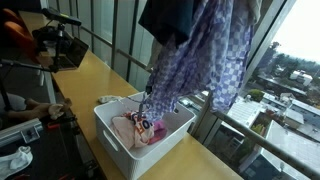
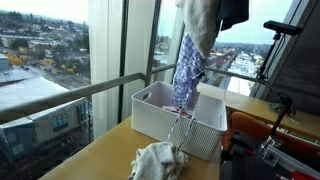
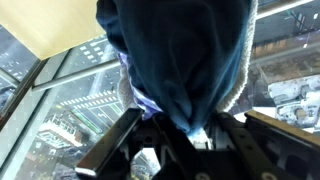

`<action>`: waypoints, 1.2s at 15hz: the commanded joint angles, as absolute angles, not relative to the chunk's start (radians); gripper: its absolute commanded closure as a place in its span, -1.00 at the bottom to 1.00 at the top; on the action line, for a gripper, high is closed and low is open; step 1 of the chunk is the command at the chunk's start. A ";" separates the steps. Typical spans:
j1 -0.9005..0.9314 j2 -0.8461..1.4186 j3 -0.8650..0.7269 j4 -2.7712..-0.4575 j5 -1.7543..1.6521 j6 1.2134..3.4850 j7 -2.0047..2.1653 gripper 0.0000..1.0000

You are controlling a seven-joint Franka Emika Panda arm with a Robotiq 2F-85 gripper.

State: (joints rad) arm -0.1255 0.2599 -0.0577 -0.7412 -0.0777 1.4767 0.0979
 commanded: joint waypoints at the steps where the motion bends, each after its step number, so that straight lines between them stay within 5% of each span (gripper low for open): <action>1: -0.100 0.240 -0.052 -0.840 -0.112 1.532 0.070 0.89; 18: 0.022 0.065 -0.022 -1.738 -0.130 2.072 0.156 0.89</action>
State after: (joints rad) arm 0.0048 0.1596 -0.0363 -1.5460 -0.0984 1.9714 0.1208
